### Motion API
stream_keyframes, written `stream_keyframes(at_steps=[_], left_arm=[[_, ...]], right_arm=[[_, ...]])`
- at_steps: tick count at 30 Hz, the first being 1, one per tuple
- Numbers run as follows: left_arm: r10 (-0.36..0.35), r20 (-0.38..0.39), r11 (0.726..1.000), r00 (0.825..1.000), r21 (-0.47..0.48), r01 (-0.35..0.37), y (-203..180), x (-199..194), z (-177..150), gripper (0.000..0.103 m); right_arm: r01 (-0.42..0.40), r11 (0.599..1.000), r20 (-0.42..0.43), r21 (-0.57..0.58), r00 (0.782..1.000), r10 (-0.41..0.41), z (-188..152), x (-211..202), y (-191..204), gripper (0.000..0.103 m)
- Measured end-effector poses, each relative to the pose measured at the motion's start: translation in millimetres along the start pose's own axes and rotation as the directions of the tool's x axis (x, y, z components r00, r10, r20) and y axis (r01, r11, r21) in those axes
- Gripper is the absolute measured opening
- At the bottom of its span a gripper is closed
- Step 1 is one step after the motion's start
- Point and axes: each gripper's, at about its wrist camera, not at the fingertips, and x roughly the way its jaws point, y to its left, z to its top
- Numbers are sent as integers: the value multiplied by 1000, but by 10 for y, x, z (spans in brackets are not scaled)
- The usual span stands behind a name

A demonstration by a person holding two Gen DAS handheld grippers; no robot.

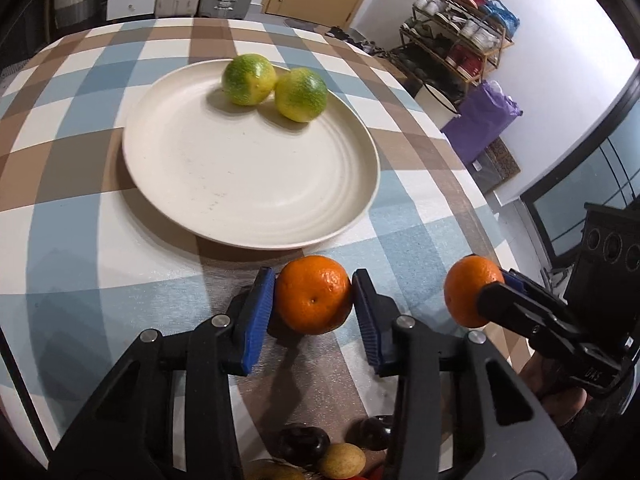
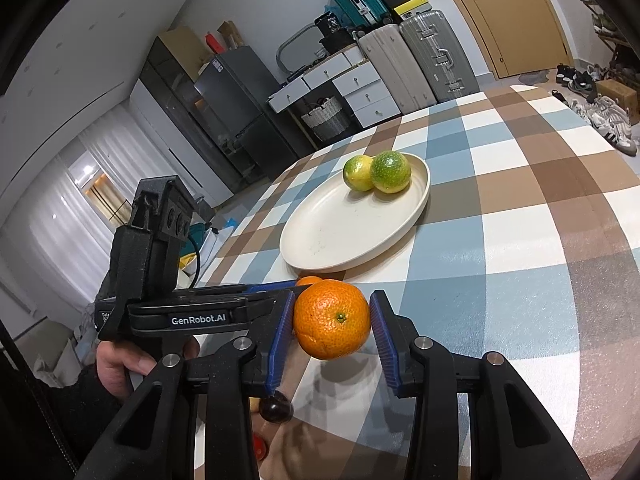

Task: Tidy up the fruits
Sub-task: 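Lift both oranges and carry them toward the cream plate, then lower both oranges onto the plate beside the citruses and open both tools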

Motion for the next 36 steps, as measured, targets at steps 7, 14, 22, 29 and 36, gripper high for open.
stream_keyframes(at_steps=[7, 14, 22, 29, 36], left_arm=[[-23, 22, 1000, 999, -15, 23, 38, -178, 53, 37], [-22, 75, 1000, 997, -19, 24, 118, -421, 194, 37], [-3, 118, 999, 993, -49, 9, 313, -590, 472, 37], [20, 141, 997, 990, -73, -10, 454, -611, 719, 37], [66, 159, 994, 985, -93, -51, 584, -512, 954, 37]], right_arm=[[-2, 1000, 0, -18, 1000, 2, 87, 48, 27, 39], [-2, 998, -2, -65, 1000, 2, 256, 188, 160, 39], [11, 987, 6, -158, 1000, -10, 582, 375, 322, 39], [14, 973, -11, -229, 1000, -17, 907, 633, 388, 39], [17, 979, -34, -204, 999, -25, 1089, 953, 308, 39]])
